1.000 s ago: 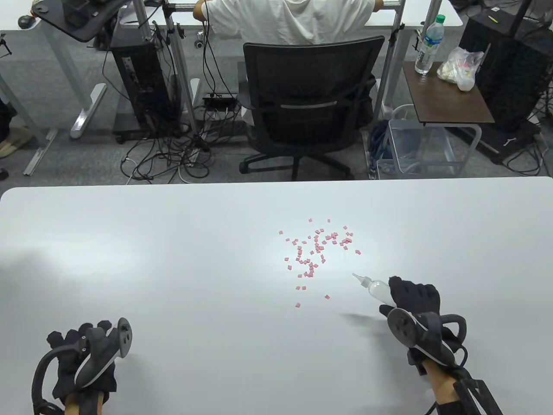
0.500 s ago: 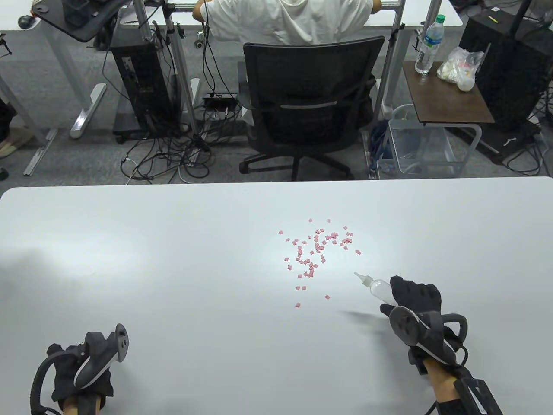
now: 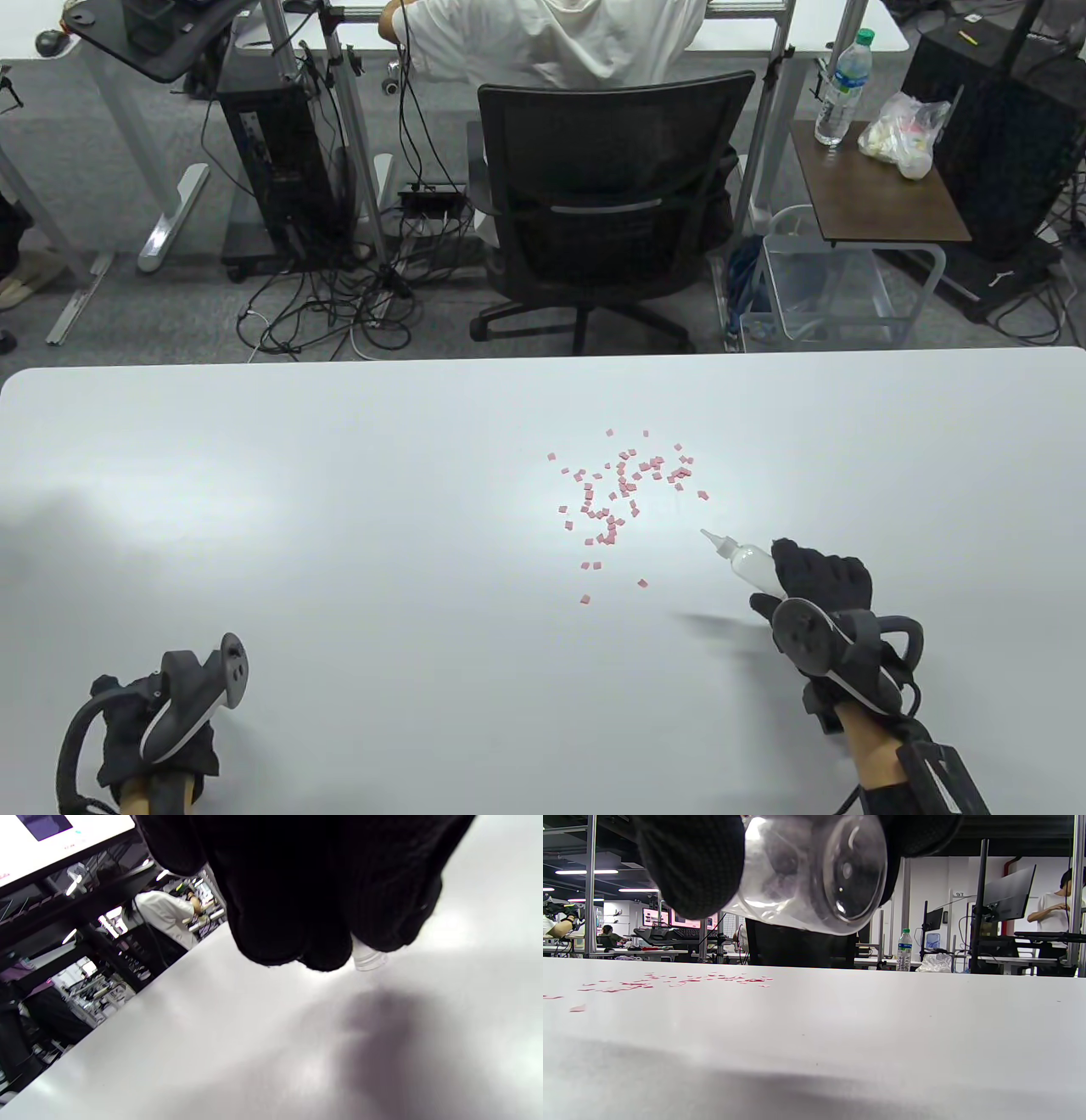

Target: Squeeze empty conical bottle to blow paper scraps with air puff

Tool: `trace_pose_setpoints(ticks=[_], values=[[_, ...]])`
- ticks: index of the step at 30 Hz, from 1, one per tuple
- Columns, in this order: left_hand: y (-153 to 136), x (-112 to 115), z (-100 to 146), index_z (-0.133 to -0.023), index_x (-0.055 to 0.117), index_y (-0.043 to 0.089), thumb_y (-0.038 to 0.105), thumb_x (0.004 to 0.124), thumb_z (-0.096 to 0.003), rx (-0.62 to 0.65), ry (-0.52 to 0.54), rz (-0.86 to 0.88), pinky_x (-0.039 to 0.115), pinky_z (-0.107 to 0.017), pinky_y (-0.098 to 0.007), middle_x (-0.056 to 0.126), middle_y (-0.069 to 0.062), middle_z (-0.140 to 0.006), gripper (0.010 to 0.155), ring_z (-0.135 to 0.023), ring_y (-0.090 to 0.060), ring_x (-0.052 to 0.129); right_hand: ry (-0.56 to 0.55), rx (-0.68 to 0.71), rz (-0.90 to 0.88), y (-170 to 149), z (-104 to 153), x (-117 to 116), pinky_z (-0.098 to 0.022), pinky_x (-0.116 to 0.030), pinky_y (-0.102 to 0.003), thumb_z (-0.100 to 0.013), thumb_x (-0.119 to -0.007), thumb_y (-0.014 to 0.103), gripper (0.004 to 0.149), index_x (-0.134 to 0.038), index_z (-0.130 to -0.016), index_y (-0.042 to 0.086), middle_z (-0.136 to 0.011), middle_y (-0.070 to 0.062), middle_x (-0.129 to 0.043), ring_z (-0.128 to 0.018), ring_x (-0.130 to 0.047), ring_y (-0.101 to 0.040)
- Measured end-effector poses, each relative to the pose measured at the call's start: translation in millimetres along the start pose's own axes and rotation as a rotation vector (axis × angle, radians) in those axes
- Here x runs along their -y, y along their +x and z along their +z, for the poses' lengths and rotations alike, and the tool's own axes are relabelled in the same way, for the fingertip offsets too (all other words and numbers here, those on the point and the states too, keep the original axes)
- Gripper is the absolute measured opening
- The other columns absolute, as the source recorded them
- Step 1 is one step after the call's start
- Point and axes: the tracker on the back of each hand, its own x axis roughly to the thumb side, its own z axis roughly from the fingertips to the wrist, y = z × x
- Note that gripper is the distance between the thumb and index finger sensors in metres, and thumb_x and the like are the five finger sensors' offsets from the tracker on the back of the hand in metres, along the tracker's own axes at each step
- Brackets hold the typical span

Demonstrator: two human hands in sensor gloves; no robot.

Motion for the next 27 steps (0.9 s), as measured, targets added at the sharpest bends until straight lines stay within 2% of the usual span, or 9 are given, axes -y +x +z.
trace_pose_setpoints(ticks=[8, 11, 16, 19, 22, 27], values=[[28, -54, 9, -0.09, 0.088, 0.031, 0.041, 0.096, -0.0474, 0.095, 0.159, 0.177, 0.055, -0.079, -0.056, 0.102, 0.003, -0.082, 0.045, -0.068, -0.015, 0.105, -0.012, 0.028, -0.033, 3, 0, 4, -0.073, -0.063, -0.061, -0.044, -0.09, 0.045, 0.071, -0.074, -0.104, 0.011, -0.094, -0.016, -0.089, -0.081, -0.09, -0.036], [48, -76, 19, -0.091, 0.088, 0.031, 0.04, 0.096, -0.0477, 0.175, 0.24, 0.308, 0.054, -0.079, -0.056, 0.102, 0.003, -0.083, 0.045, -0.068, -0.016, 0.105, -0.024, 0.045, -0.055, 7, 1, 7, -0.073, -0.063, -0.061, -0.044, -0.089, 0.045, 0.071, -0.074, -0.104, 0.011, -0.094, -0.016, -0.089, -0.081, -0.09, -0.036], [98, -114, 49, -0.091, 0.088, 0.031, 0.041, 0.096, -0.0474, 0.343, 0.424, 0.445, 0.056, -0.079, -0.056, 0.102, 0.003, -0.083, 0.045, -0.067, -0.015, 0.105, -0.034, 0.11, -0.107, 17, 3, 11, -0.073, -0.063, -0.061, -0.043, -0.09, 0.045, 0.071, -0.074, -0.104, 0.011, -0.094, -0.015, -0.089, -0.082, -0.09, -0.036], [127, -133, 67, -0.091, 0.088, 0.03, 0.04, 0.096, -0.0477, 0.474, 0.451, 0.626, 0.056, -0.079, -0.056, 0.102, 0.003, -0.083, 0.045, -0.067, -0.016, 0.105, -0.056, 0.149, -0.154, 28, 6, 17, -0.073, -0.063, -0.061, -0.043, -0.091, 0.045, 0.071, -0.074, -0.104, 0.012, -0.094, -0.015, -0.089, -0.082, -0.09, -0.036], [152, -142, 77, -0.091, 0.088, 0.03, 0.04, 0.096, -0.0479, 0.577, 0.449, 0.792, 0.056, -0.079, -0.055, 0.102, 0.003, -0.083, 0.045, -0.067, -0.016, 0.105, -0.081, 0.205, -0.187, 41, 11, 24, -0.073, -0.062, -0.062, -0.042, -0.091, 0.045, 0.071, -0.075, -0.104, 0.013, -0.095, -0.014, -0.089, -0.083, -0.09, -0.035], [174, -137, 83, -0.091, 0.088, 0.029, 0.04, 0.096, -0.0482, 0.674, 0.426, 0.993, 0.057, -0.078, -0.055, 0.102, 0.002, -0.083, 0.044, -0.067, -0.016, 0.105, -0.122, 0.316, -0.235, 62, 24, 36, -0.073, -0.062, -0.062, -0.043, -0.091, 0.045, 0.071, -0.075, -0.104, 0.014, -0.095, -0.013, -0.089, -0.083, -0.09, -0.035]])
